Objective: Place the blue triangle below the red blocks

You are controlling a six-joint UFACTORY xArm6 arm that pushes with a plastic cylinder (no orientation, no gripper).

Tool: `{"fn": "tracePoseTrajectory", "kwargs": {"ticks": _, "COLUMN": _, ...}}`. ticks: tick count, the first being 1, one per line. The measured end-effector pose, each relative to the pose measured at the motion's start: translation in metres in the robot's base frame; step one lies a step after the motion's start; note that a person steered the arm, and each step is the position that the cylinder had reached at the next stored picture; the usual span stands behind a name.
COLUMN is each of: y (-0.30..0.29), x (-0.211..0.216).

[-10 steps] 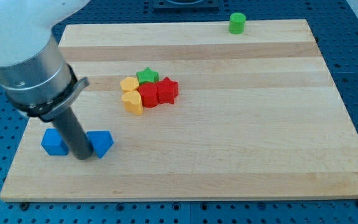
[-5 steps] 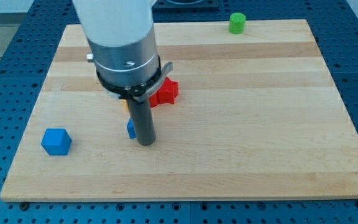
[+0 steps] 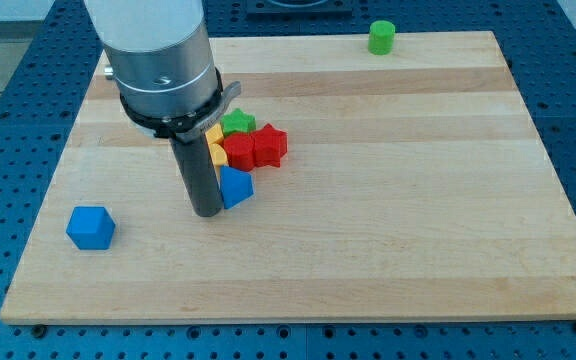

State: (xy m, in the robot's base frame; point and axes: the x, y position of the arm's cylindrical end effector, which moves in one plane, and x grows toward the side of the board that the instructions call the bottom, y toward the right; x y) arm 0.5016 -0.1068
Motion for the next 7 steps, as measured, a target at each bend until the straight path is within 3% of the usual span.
{"fn": "tracePoseTrajectory", "kwargs": {"ticks": 6, "y": 0.035, "x": -0.022}}
{"fn": "tracePoseTrajectory", "kwargs": {"ticks": 7, "y": 0.012, "x": 0.002}}
